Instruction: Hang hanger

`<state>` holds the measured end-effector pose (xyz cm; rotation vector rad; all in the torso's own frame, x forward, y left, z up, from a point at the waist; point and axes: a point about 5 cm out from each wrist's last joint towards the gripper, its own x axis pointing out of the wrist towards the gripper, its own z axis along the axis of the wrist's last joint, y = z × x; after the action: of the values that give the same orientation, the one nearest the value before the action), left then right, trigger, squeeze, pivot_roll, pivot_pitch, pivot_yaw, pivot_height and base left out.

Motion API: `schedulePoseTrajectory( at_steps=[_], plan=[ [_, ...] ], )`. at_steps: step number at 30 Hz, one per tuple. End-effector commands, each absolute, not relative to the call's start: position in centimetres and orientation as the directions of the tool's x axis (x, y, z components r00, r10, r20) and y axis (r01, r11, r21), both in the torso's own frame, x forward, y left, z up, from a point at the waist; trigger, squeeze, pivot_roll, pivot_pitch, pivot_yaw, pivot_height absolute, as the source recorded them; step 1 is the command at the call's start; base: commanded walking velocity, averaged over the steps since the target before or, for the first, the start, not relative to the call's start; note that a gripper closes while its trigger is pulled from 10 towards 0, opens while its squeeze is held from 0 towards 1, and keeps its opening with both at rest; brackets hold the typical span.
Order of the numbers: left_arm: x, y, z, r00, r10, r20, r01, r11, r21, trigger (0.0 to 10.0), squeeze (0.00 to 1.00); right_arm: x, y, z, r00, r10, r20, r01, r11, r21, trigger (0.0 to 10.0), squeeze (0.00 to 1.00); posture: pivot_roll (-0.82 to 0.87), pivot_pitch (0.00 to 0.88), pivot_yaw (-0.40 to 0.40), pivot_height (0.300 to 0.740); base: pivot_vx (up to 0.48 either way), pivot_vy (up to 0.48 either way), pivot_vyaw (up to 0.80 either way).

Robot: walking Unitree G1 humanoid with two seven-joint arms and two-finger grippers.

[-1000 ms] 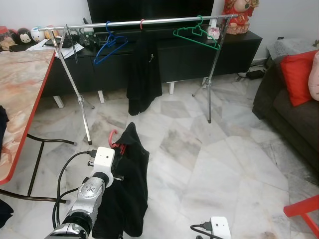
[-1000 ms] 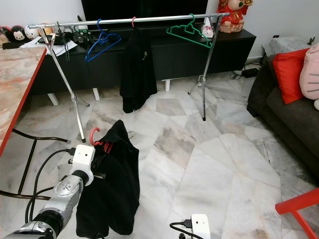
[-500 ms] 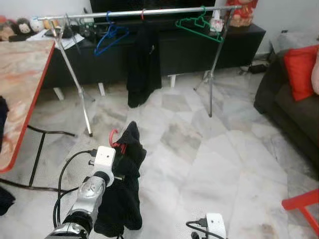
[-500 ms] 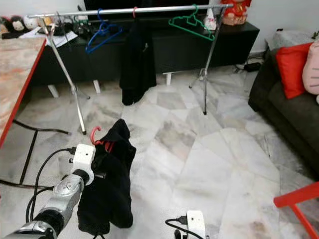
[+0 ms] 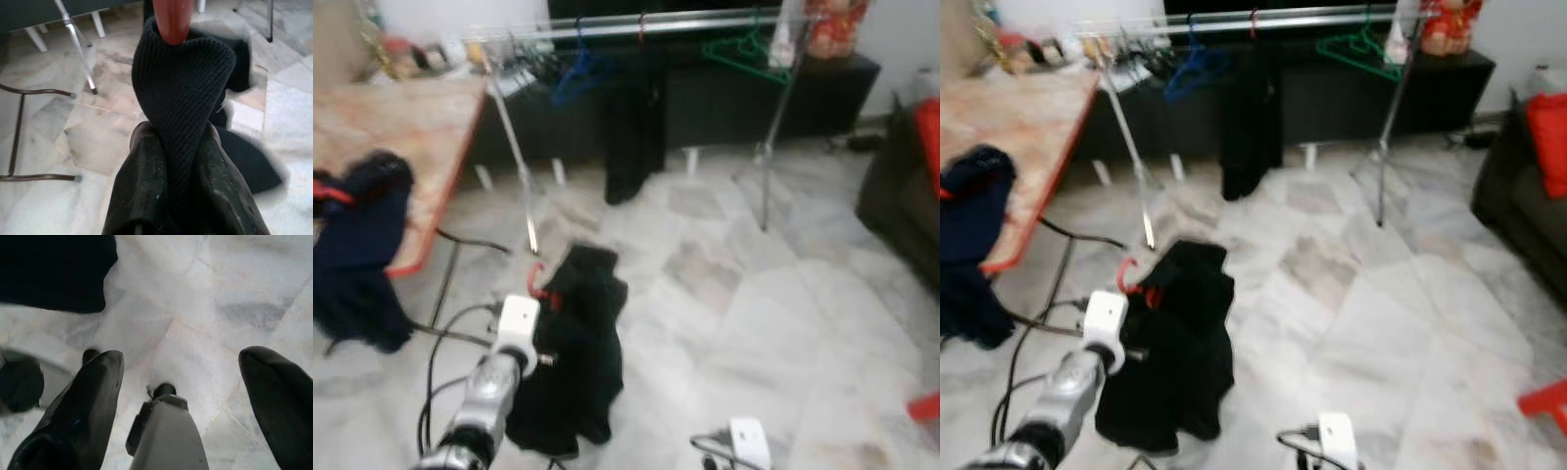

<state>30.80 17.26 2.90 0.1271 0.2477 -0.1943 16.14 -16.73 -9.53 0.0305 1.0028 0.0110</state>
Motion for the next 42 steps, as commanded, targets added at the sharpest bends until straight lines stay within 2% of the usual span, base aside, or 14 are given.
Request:
schedulePoseTrajectory(
  at_steps=[1, 17, 24, 30, 33, 36, 39, 42],
  plan=[
    [31.6, 17.4, 4.1, 0.963, -0.177, -0.205, 0.203, 0.972, 0.116, 10.0, 0.00, 15.6, -16.2, -9.8, 0.523, 0.042, -0.851, -0.001, 0.999, 0.049, 10.0, 0.00, -0.05, 0.000, -0.005, 0.740, -0.259, 0.000, 0.00],
    [31.7, 16.9, 4.3, 0.957, -0.212, -0.200, 0.237, 0.965, 0.111, 10.0, 0.00, 15.3, -17.5, -9.8, 0.524, 0.024, -0.852, 0.015, 0.999, 0.038, 10.0, 0.00, -0.05, 0.000, -0.005, 0.740, -0.244, 0.000, 0.00],
    [31.9, 17.1, 4.5, 0.955, -0.221, -0.199, 0.248, 0.962, 0.119, 10.0, 0.00, 17.3, -17.8, -8.9, 0.576, -0.008, -0.817, 0.054, 0.998, 0.028, 10.0, 0.00, -0.05, 0.000, -0.005, 0.740, 0.000, 0.000, 0.00],
    [32.5, 16.9, 5.7, 0.949, -0.266, -0.168, 0.288, 0.950, 0.124, 10.0, 0.00, 20.1, -19.4, -7.3, 0.659, -0.037, -0.751, 0.049, 0.999, -0.006, 10.0, 0.00, -0.05, 0.005, -0.001, 0.740, 0.000, 0.000, 0.00],
    [33.1, 16.9, 6.9, 0.938, -0.314, -0.144, 0.334, 0.932, 0.139, 10.0, 0.00, 22.8, -20.3, -5.3, 0.747, -0.018, -0.664, 0.016, 1.000, -0.008, 10.0, 0.00, -0.06, 0.001, 0.001, 0.740, 0.000, 0.000, 0.00],
    [33.2, 16.9, 7.3, 0.932, -0.334, -0.138, 0.353, 0.925, 0.143, 10.0, 0.00, 23.9, -20.6, -4.4, 0.782, -0.005, -0.623, -0.001, 1.000, -0.010, 10.0, 0.00, -0.06, 0.000, 0.000, 0.740, 0.000, 0.000, 0.00],
    [33.4, 16.6, 8.6, 0.886, -0.443, -0.134, 0.460, 0.873, 0.159, 10.0, 0.00, 26.8, -21.2, -1.2, 0.891, 0.049, -0.452, -0.053, 0.999, 0.004, 10.0, 0.00, -0.07, 0.000, 0.003, 0.740, 0.000, 0.000, 0.00],
    [33.3, 16.4, 9.0, 0.854, -0.500, -0.144, 0.518, 0.843, 0.146, 10.0, 0.00, 27.3, -21.1, -0.3, 0.913, 0.091, -0.398, -0.091, 0.996, 0.019, 10.0, 0.00, -0.07, 0.000, 0.006, 0.740, 0.000, 0.000, 0.00]
  ],
)
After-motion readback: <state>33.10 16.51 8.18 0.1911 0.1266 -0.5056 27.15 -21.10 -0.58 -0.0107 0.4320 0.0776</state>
